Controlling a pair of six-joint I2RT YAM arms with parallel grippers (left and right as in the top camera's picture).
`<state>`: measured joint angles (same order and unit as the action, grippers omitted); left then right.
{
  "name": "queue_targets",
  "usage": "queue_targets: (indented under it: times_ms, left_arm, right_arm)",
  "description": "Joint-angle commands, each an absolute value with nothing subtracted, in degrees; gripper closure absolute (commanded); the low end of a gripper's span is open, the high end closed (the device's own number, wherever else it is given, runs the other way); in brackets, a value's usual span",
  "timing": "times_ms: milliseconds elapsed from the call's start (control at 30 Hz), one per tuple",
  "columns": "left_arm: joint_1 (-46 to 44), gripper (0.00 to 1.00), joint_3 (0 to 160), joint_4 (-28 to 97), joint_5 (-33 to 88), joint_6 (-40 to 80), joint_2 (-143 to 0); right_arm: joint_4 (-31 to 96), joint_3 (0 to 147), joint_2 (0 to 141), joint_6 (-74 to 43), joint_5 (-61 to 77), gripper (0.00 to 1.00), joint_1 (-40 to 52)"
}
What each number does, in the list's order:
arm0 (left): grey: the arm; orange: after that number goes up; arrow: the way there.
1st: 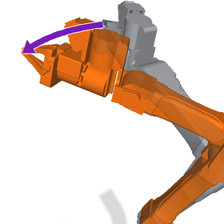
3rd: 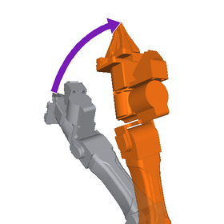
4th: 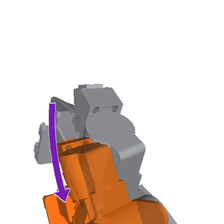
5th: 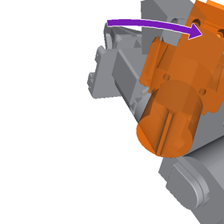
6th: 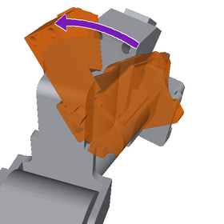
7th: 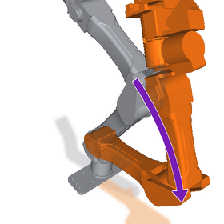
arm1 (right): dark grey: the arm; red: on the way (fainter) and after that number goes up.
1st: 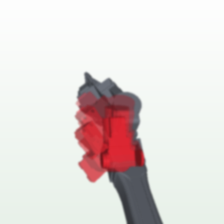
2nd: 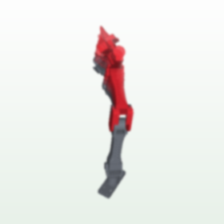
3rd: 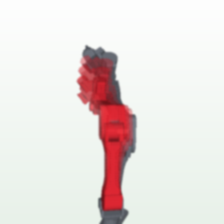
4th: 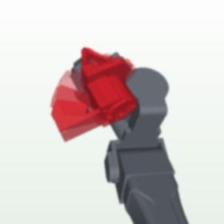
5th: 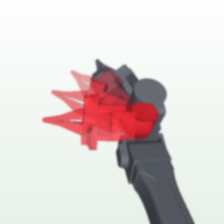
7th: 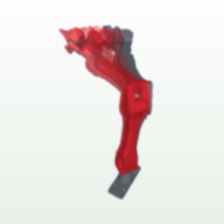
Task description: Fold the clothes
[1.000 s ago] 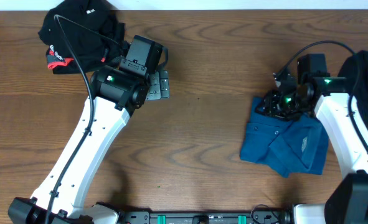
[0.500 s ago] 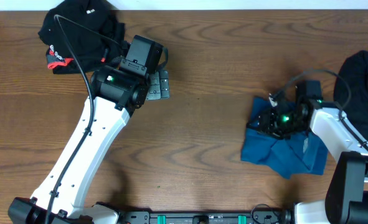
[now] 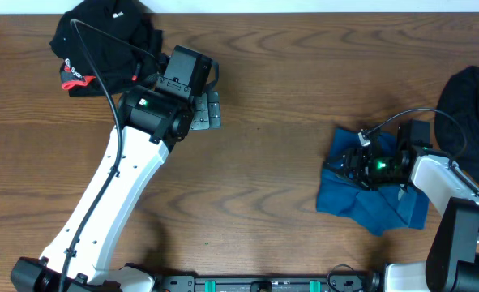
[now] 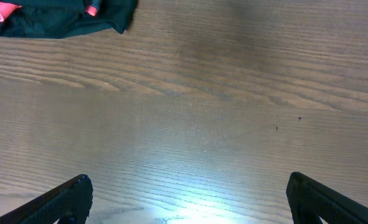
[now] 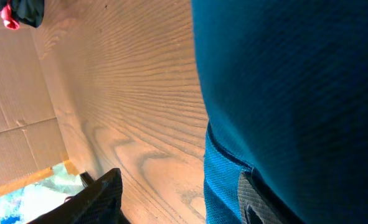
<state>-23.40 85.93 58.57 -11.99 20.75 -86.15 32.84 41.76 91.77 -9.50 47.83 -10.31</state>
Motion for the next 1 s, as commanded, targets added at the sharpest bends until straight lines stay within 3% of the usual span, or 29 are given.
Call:
queue_targets:
  times_ms: [0,133,300,700,767,833,933,967]
  left_arm:
    - [-23.27,0.00,85.45,58.70,-11.92,19.99,-86.61]
    - [-23.33,0.01,85.45,57.49,-4.97,14.35,-86.61]
    - [-24.62,0.01,85.45,54.24,6.11,7.18,-86.61]
    - [-31.57,0.03,85.34,48.31,28.58,5.96,-94.52]
    - [-33.54,0.11,85.34,46.83,31.42,5.76,-97.23]
    - [-35.53,0.22,85.34,45.39,32.64,5.80,-99.70]
    - [-38.79,0.44,85.34,43.31,32.62,5.76,-102.56]
    - [-39.99,0.50,85.34,42.50,32.60,5.76,-103.20]
  right_arm:
    - [32.56,41.19,92.84,-8.45,44.40,0.42,-9.19]
    - [33.52,45.41,90.02,-8.49,44.18,0.31,-8.99]
    - [44.51,57.32,85.69,-8.51,38.50,0.02,-9.04]
    - [66.85,91.09,82.87,-9.82,21.89,0.01,-15.05]
    - [68.36,94.52,82.87,-9.82,21.17,0.03,-17.34]
    - [69.30,97.32,82.87,-9.85,21.19,0.12,-19.86]
    - [70.63,100.42,82.87,-10.26,21.19,0.41,-23.40]
    - [71.16,101.25,82.87,-10.24,21.23,0.46,-24.53]
